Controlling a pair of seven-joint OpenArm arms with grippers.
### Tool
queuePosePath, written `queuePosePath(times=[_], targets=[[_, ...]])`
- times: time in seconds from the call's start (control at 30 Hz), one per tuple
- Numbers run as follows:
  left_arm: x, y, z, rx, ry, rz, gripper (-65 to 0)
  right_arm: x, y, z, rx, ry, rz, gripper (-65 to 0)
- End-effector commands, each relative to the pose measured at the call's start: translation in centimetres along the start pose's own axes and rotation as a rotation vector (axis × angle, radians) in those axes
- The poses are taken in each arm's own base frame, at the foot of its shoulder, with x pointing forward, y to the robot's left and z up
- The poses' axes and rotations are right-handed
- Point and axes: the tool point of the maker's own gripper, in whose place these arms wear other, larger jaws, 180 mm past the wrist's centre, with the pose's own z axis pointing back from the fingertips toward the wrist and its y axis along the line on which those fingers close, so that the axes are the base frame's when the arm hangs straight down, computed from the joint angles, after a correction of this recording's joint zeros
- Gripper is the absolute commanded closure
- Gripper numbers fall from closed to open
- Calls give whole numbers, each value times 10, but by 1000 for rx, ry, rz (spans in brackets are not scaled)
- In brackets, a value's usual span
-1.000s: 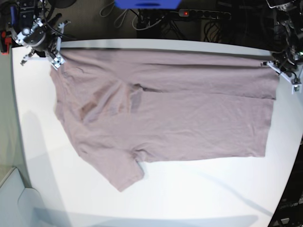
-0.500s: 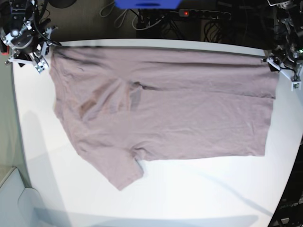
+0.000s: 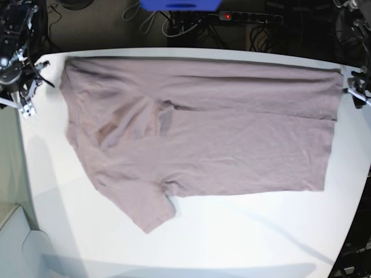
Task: Layout the t-shirt on the table in an organized manner, then fold the t-shirt properly
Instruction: 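Lower the folded edge and open both grippers, then move both grippers to the shirt's hem edge and grasp it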
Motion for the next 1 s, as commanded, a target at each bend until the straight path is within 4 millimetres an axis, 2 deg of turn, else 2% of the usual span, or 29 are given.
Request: queuePosePath(times=[0.0, 0.13, 0.3, 0.43, 0.5, 0.73, 0.97], targets=[[20, 9, 4, 26, -61, 5, -337, 21, -14, 0, -45, -51, 2, -340], [33, 8, 4, 20, -94, 24, -337, 80, -32, -16, -85, -126, 2, -391], [42, -5, 1, -3, -131, 80, -337, 158, -26, -55, -23, -161, -5, -400], [37, -15, -2, -24, -126, 110, -337, 208, -19, -80, 87, -181, -81, -400], [42, -19, -3, -34, -138, 125, -337, 230, -15, -89, 141, -187, -101, -398], [43, -21, -3, -38, -141, 134, -337, 273, 4, -107, 282, -254, -140, -400], [43, -21, -3, -36, -141, 132, -337, 275, 38, -121, 389, -294, -169, -398]])
